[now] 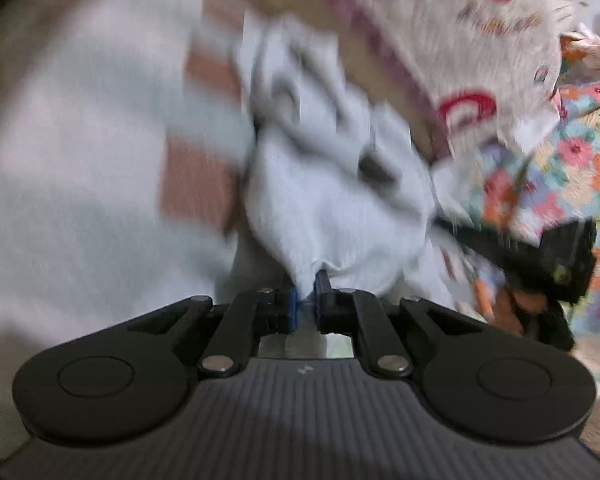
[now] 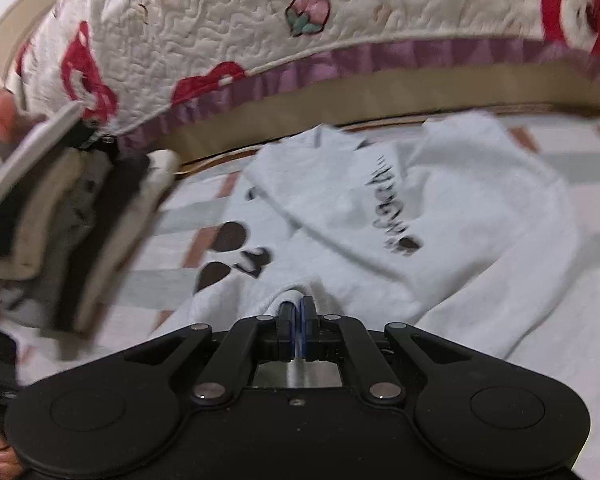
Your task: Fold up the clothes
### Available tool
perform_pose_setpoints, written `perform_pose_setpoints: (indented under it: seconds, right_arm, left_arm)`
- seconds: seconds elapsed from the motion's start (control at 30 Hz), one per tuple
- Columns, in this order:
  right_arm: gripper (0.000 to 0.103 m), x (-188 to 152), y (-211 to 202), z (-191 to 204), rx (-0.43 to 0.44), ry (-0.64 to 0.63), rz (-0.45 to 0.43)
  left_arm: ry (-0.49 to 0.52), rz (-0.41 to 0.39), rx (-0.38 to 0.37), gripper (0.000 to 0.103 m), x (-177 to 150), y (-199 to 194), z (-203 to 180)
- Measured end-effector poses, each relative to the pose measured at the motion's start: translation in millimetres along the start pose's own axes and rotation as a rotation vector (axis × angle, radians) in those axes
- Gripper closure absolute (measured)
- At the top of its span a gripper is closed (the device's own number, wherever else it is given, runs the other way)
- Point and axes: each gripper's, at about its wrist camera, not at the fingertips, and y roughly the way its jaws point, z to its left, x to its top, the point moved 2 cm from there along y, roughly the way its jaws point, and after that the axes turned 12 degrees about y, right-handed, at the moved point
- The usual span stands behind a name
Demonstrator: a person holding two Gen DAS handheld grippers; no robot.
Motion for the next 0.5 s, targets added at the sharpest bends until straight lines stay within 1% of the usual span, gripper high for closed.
perform_pose_setpoints:
  seconds: [0.03, 0.07, 0.1, 0.13, 0.17, 0.23, 0.3, 0.37, 0.43, 0.47, 0.5]
  right_arm:
    - [0.093, -0.3, -2.2, -2.3, 0.016, 0.014, 0.016]
    - [0.093, -0.6, -4.4, -4.5, 0.033, 0.028, 0.033]
    - [0.090, -0.7, -7.6, -7.6, 0.038, 0.035, 0.045]
    - [0.084, -0.7, -12.5, -11.8, 0.027, 0.031, 0.050]
    - [0.079, -0.2, -17.8, -16.5, 0.009, 0.024, 0.051]
    - [0.069, 4.1, -29.5, -30.9, -0.072, 0.018, 0.034]
    - [0.068, 10.1, -40.1, -53.1, -0.160, 0.065, 0.017]
    - [0.065, 15.2, -51.4, -78.6, -0.249, 0.146, -0.012]
    - [0.063, 17.3, -61.3, -103.3, -0.365, 0.229, -0.033]
    - [0.063, 17.1, -65.1, -112.9, -0.408, 0.255, -0.040]
    - [0.063, 15.2, -66.9, -118.2, -0.428, 0.258, -0.043]
  left_arm:
    - [0.034, -0.062, 0.052, 0.095, 9.3, -13.5, -1.6]
    - [0.055, -0.113, 0.102, 0.095, 17.4, -27.0, -0.8]
    - [0.065, -0.152, 0.138, 0.095, 23.1, -38.1, 1.6]
    - [0.074, -0.192, 0.174, 0.095, 28.9, -49.1, 4.0]
    - [0.077, -0.217, 0.205, 0.095, 32.7, -57.1, 7.2]
    - [0.058, -0.214, 0.246, 0.095, 32.2, -59.4, 16.2]
    - [0.037, -0.187, 0.279, 0.096, 26.4, -50.8, 23.7]
    - [0.032, -0.164, 0.300, 0.096, 22.7, -44.4, 26.7]
    - [0.033, -0.144, 0.316, 0.096, 20.0, -38.9, 27.6]
    - [0.033, -0.137, 0.319, 0.096, 19.1, -37.1, 28.4]
    - [0.032, -0.136, 0.315, 0.096, 18.5, -37.3, 29.6]
